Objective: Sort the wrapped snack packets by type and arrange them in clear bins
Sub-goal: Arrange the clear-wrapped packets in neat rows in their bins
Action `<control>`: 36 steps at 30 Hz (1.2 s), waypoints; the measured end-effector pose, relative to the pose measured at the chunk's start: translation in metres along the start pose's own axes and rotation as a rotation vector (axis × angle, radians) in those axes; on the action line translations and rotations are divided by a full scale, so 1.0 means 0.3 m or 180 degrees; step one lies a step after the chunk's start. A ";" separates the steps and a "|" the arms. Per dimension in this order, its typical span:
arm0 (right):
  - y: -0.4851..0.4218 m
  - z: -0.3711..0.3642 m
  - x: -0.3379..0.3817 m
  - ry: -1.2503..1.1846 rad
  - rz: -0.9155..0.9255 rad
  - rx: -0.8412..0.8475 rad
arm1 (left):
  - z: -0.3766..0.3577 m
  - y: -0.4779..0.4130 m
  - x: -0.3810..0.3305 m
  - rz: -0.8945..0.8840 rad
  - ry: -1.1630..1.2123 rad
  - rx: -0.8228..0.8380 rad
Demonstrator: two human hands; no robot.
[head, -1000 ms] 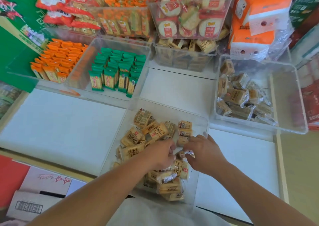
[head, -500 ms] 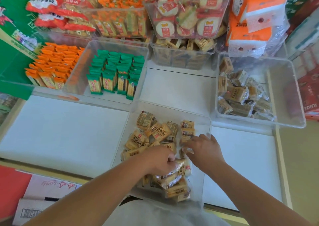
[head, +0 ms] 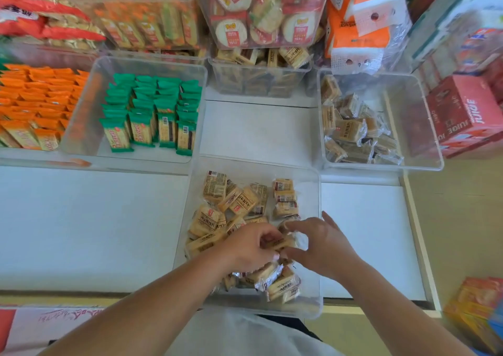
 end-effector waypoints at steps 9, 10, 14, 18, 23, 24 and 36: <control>0.002 0.151 -0.052 -0.0230 0.1048 -0.1255 | 0.027 -0.014 -0.074 0.0044 -0.1526 0.0404; -0.002 0.178 -0.065 -0.0337 0.1060 -0.1209 | 0.024 -0.036 -0.089 0.0017 -0.1634 0.0467; 0.004 0.192 -0.108 -0.0796 0.0988 -0.1024 | -0.009 -0.107 -0.108 -0.0140 -0.1758 0.0484; 0.024 0.157 -0.126 -0.1031 0.0901 -0.1118 | -0.058 -0.123 -0.061 -0.0227 -0.1770 0.0244; 0.036 0.129 -0.107 -0.0962 0.0889 -0.1335 | -0.053 -0.110 -0.049 -0.0104 -0.1801 0.0447; 0.038 0.129 -0.106 -0.0948 0.0881 -0.1362 | -0.050 -0.110 -0.054 -0.0072 -0.1793 0.0480; 0.074 0.110 -0.079 -0.0668 0.0694 -0.1167 | -0.024 -0.165 -0.136 0.0417 -0.2345 0.1601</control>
Point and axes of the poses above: each hand's wrist, its own y-axis away from the middle knuckle, its own z-axis out of the back of the hand, x = y × z, the point moved 1 cm from there along -y, towards the middle knuckle, and after that the axes turned 4 degrees about -y, right-handed, at the moved point
